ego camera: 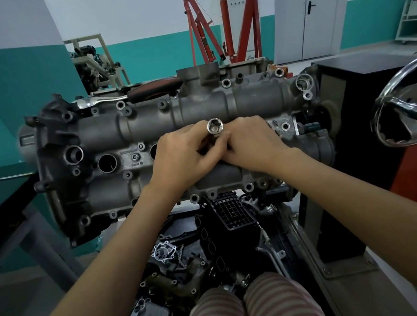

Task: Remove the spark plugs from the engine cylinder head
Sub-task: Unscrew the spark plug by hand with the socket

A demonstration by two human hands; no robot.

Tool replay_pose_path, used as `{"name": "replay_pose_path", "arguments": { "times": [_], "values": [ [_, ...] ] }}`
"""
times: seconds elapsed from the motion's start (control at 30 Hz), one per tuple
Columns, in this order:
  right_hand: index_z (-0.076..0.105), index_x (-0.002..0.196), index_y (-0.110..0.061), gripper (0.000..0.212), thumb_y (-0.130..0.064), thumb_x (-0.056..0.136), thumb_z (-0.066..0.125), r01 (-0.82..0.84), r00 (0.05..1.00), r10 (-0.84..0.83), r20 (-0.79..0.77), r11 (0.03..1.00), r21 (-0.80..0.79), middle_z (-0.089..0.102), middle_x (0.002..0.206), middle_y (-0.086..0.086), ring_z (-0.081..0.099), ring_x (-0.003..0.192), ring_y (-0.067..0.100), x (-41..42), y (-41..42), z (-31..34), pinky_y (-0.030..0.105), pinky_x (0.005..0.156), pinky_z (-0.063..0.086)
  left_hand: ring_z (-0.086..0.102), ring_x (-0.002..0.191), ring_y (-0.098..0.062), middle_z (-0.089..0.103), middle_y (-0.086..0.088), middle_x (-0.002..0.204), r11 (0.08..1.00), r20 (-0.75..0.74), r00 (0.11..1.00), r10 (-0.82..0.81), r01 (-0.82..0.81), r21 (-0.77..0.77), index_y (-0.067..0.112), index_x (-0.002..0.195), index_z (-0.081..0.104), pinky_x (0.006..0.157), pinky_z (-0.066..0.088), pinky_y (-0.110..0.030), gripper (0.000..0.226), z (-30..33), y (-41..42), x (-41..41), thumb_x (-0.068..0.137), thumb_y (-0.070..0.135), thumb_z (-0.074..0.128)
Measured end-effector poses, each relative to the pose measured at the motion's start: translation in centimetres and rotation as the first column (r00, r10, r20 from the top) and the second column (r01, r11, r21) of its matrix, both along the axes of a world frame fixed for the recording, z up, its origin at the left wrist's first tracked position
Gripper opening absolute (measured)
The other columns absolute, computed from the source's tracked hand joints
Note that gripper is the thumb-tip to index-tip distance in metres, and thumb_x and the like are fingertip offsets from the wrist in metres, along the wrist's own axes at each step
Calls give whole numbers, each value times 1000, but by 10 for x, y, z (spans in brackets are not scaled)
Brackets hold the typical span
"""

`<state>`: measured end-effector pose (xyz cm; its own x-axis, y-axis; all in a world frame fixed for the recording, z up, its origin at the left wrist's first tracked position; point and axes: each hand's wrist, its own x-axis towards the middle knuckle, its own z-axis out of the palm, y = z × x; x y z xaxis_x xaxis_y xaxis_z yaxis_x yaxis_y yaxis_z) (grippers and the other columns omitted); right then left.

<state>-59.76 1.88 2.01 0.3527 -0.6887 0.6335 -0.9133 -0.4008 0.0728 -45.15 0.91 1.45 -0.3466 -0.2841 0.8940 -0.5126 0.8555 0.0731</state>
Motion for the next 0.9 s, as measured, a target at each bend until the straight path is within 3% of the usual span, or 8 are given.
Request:
{"name": "replay_pose_path", "arguments": {
  "times": [0.2,0.33,0.43,0.53,0.63,0.7,0.83,0.9],
  "values": [
    [47,102,-6,38,-39,83,51,-56,996,54,66,998,36,55,62,2,59,60,31,2,4,1,29,51,29,42,47,-18,41,8,61,999,4,999,39,-39,13,8,68,46,45,33,-25,23,1,4,-1,83,25,48],
    [61,98,-17,52,-57,79,35,-5,999,3,53,1000,21,65,71,0,62,70,22,1,2,1,28,54,31,56,46,-24,58,-5,52,999,1,999,34,-34,-2,4,62,62,47,36,-22,37,0,-2,1,85,32,56],
    [66,91,-18,36,-46,87,43,15,1000,-15,22,1000,19,67,78,5,62,76,26,0,0,0,28,57,27,50,44,-17,53,1,50,1000,-7,1000,2,-2,-9,4,58,61,45,38,-24,38,1,-2,1,84,33,59],
    [55,84,-13,23,-35,87,46,-9,1000,9,-22,1000,3,66,80,9,61,75,32,1,-1,0,31,56,28,43,47,-18,43,6,57,1000,16,1000,22,-22,-16,8,63,47,43,36,-28,31,2,1,0,83,29,53],
    [49,101,-6,38,-37,81,43,-73,997,73,15,997,-12,64,78,7,61,70,33,2,2,1,30,53,30,46,49,-22,47,0,62,999,21,999,30,-30,-16,3,69,48,43,37,-29,25,2,3,0,80,26,47],
    [45,100,-6,36,-37,82,47,-87,995,87,53,996,7,58,67,3,59,63,32,3,4,1,29,51,28,43,47,-21,48,-2,62,998,27,998,60,-59,-29,4,68,49,43,34,-27,25,2,3,-1,81,25,47],
    [61,97,-16,46,-54,81,39,8,1000,-8,21,1000,1,64,71,1,62,71,24,2,1,0,28,55,33,34,48,-9,47,2,51,995,4,998,69,-69,-73,11,57,47,47,28,-21,33,-1,-2,0,86,26,56],
    [68,94,-22,43,-52,85,39,15,999,-15,31,1000,-1,67,76,3,62,76,24,1,0,-1,28,57,31,34,46,-7,46,3,46,996,-13,999,42,-43,-80,14,52,43,46,27,-20,40,0,-3,1,85,29,61]
  ]
}}
